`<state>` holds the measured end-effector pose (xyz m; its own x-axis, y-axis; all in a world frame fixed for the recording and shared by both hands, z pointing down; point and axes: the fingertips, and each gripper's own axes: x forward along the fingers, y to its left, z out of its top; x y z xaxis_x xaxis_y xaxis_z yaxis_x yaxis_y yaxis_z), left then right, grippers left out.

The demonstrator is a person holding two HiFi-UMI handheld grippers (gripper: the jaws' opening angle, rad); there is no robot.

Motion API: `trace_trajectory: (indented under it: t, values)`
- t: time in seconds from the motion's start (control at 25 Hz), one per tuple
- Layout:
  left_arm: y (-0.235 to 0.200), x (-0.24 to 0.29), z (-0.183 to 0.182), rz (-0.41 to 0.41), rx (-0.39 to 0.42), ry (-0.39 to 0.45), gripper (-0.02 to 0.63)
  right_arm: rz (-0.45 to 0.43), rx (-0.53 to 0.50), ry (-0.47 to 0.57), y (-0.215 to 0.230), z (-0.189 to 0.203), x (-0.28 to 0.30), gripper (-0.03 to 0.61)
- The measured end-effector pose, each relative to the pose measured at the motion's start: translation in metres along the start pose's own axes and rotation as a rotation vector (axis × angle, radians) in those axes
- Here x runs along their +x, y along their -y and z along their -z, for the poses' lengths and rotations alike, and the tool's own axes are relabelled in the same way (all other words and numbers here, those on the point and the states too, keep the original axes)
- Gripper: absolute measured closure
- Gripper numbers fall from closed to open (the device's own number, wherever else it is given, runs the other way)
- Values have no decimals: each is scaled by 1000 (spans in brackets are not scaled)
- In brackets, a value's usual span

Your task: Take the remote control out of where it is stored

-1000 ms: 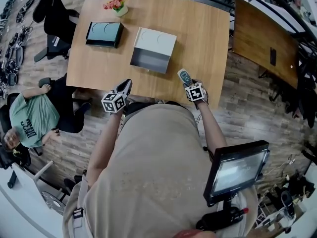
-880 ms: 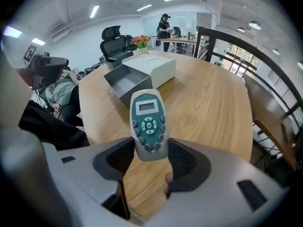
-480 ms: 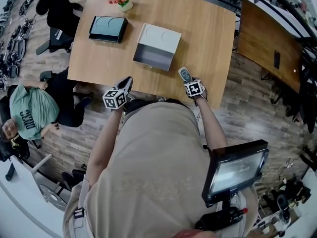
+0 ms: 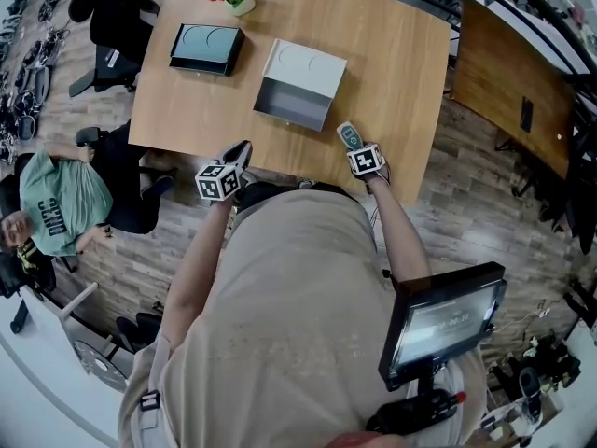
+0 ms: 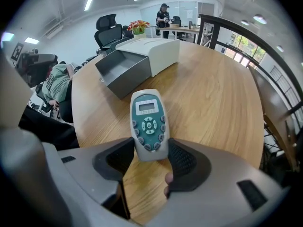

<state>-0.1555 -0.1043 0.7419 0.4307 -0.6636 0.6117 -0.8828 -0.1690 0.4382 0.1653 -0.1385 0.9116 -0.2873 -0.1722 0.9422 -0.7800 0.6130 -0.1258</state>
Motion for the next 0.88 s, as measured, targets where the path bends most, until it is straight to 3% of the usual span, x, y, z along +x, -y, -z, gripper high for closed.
trace_trajectory:
  t: [0.88]
  values:
    - [-4, 13, -11, 21, 2, -13, 606, 32, 29, -49, 5, 0, 20, 345]
